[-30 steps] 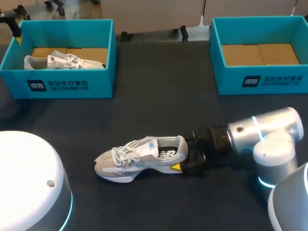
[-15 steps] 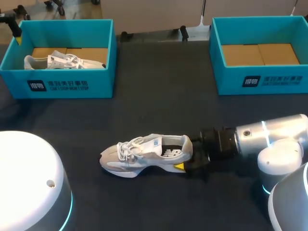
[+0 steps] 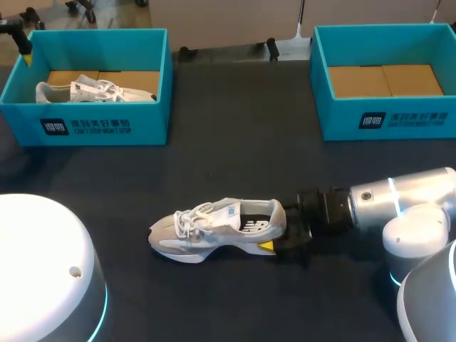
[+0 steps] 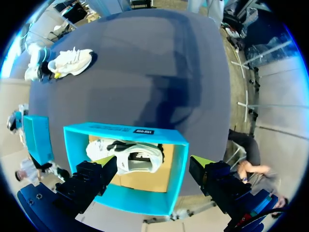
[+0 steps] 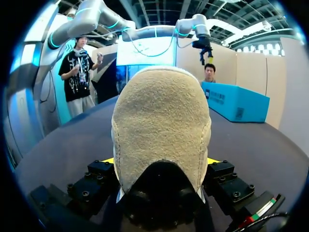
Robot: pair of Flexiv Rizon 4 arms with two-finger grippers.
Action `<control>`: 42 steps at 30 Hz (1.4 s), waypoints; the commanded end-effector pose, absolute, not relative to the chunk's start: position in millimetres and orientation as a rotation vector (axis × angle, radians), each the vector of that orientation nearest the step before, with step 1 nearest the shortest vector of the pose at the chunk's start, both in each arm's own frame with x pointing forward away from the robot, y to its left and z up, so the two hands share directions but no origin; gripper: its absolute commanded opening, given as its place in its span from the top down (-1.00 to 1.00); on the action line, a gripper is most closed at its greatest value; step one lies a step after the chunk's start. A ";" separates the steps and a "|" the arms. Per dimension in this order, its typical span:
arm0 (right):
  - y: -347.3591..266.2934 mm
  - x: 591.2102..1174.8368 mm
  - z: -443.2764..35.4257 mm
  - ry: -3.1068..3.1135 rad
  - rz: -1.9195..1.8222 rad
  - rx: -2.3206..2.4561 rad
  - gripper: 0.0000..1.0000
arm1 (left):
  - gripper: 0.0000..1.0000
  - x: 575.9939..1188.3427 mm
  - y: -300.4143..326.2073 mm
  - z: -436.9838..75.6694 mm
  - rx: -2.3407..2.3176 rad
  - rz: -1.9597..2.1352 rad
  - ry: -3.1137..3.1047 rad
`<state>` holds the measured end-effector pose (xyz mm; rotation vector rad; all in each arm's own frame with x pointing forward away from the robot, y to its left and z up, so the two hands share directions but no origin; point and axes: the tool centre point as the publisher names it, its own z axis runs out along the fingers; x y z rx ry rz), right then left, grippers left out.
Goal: Take the shoe out of the shoebox, open the shoe tongue, remove and reinsert the insole, then place the shoe into the shoebox
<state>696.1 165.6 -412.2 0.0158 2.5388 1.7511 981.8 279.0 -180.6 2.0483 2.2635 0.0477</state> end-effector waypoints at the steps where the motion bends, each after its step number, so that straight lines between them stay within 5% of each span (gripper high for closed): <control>1: 165.8 695.9 -410.1 2.544 1.745 0.016 1.00 | -1.00 961.5 247.4 -171.2 2.044 0.115 2.294; 16: 165.8 695.9 -410.1 2.544 1.745 0.016 1.00 | -1.00 888.2 141.1 -172.5 2.039 0.112 2.297; 30: 165.8 695.9 -410.1 2.544 1.745 0.016 1.00 | -1.00 890.8 140.2 -173.8 2.056 0.069 2.305; 42: 165.8 695.9 -410.1 2.544 1.745 0.016 1.00 | -1.00 816.6 55.2 -179.5 2.265 -0.110 2.058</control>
